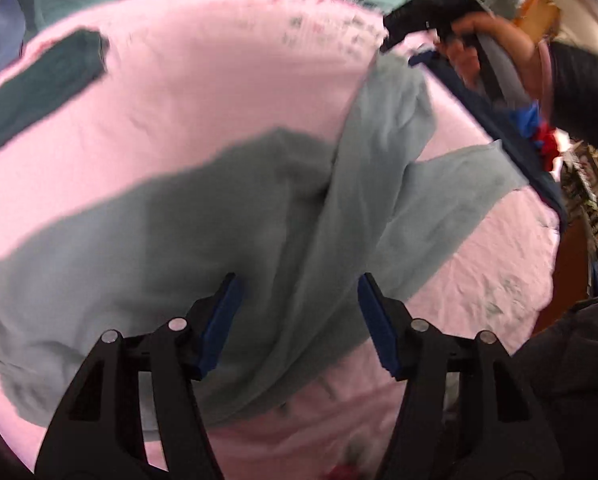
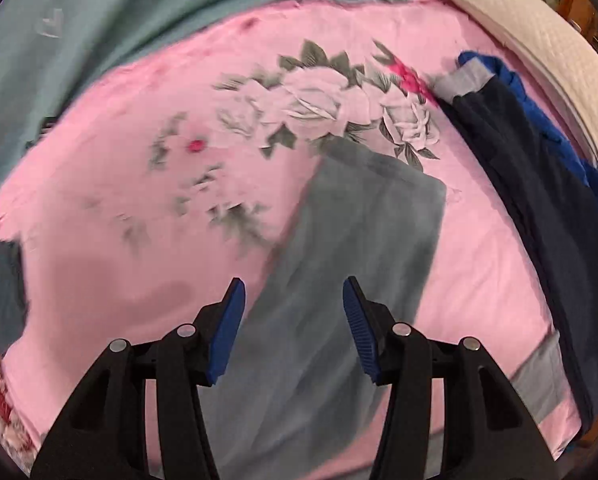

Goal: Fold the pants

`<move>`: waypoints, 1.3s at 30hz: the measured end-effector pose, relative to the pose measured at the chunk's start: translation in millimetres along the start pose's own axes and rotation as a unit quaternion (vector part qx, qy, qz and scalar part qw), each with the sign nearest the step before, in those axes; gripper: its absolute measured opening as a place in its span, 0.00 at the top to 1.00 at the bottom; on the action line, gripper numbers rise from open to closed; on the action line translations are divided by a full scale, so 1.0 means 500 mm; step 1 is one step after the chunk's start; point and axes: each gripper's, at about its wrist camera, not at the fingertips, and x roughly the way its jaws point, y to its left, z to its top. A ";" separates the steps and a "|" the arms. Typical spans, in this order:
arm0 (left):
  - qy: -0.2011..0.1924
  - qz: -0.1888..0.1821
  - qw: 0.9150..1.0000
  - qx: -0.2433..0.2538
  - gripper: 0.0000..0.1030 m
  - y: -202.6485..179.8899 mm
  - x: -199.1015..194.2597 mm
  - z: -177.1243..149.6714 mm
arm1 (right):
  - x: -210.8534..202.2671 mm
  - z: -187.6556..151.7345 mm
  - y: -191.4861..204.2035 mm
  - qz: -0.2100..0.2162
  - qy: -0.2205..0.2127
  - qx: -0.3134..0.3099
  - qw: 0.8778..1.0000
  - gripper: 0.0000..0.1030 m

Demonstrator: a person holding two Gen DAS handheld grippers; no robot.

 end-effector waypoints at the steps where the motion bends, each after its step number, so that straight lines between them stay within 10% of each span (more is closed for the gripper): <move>1: 0.005 0.009 1.000 -0.003 0.41 -0.005 0.011 -0.005 | 0.027 0.008 0.001 -0.009 0.009 -0.006 1.000 0.50; 7: 0.001 0.042 0.999 -0.032 0.42 -0.010 0.028 -0.011 | 0.057 -0.006 0.005 -0.021 0.001 -0.040 0.999 0.52; 10: 0.000 0.059 0.998 -0.024 0.52 -0.015 0.022 -0.012 | 0.046 -0.019 -0.001 -0.009 -0.004 -0.067 0.998 0.82; 17: -0.001 0.040 0.999 -0.023 0.80 -0.003 0.002 -0.006 | -0.089 -0.041 -0.122 0.141 -0.030 -0.009 0.989 0.94; 19: -0.001 0.032 0.999 -0.007 0.96 -0.013 -0.011 -0.002 | -0.172 -0.059 -0.178 0.207 -0.052 0.014 0.977 0.94; 25: 0.012 0.017 0.997 0.070 0.97 -0.076 -0.056 -0.015 | -0.302 -0.205 -0.397 0.329 -0.105 0.106 0.932 0.94; 30: 0.055 0.026 0.993 0.099 0.97 -0.101 -0.039 -0.031 | -0.148 -0.432 -0.594 0.217 -0.022 0.248 0.944 0.81; 32: 0.068 0.036 0.991 0.108 0.97 -0.106 -0.030 -0.029 | -0.123 -0.486 -0.636 0.220 0.005 0.296 0.930 0.80; 34: 0.065 0.057 0.989 0.117 0.92 -0.112 -0.031 -0.019 | -0.158 -0.504 -0.649 0.241 -0.027 0.298 0.923 0.74; 39: 0.044 0.085 0.992 0.084 0.60 -0.103 -0.019 0.009 | -0.211 -0.444 -0.593 0.203 -0.079 0.208 0.954 0.71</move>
